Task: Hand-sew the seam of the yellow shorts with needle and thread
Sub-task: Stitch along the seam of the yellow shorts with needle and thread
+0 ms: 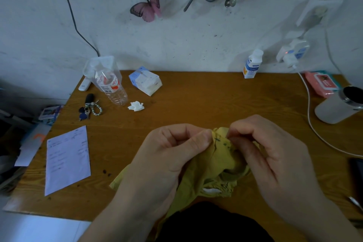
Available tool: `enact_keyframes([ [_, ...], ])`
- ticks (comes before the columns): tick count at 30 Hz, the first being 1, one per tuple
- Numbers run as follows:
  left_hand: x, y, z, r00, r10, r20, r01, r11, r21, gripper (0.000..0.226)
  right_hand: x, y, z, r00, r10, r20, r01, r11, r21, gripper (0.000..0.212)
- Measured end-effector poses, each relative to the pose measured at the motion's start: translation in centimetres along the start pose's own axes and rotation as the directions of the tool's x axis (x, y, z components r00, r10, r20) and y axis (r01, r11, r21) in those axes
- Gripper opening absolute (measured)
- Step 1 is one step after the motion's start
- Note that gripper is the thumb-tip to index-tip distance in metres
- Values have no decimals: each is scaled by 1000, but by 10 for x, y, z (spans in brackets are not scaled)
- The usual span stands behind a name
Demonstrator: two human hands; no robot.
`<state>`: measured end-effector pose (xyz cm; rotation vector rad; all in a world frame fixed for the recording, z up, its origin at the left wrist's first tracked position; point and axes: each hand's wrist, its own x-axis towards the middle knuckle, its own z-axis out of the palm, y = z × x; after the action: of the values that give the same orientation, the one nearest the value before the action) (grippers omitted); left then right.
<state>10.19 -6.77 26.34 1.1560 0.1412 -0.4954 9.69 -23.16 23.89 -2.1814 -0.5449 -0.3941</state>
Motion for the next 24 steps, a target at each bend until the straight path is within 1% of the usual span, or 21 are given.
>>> enact_keyframes([
  [4,-2,1,1,1000,10,7,-10,1000,20,16,0,0,1,1000,-23,8,23,999,-22,15],
  [13,-3,-1,2,999,19,37,-21,998,56,13,-5,-1,5,999,-30,-41,33,998,58,13],
  [18,0,-9,4,1000,-3,20,0,992,127,24,-5,-2,5,998,-35,-61,38,998,46,14],
  [21,1,-12,5,1000,6,-5,-5,996,92,23,-3,-1,5,999,31,-30,-28,996,86,13],
  [24,1,-8,5,1000,18,10,-18,999,31,20,-3,1,5,993,116,2,-114,974,197,13],
])
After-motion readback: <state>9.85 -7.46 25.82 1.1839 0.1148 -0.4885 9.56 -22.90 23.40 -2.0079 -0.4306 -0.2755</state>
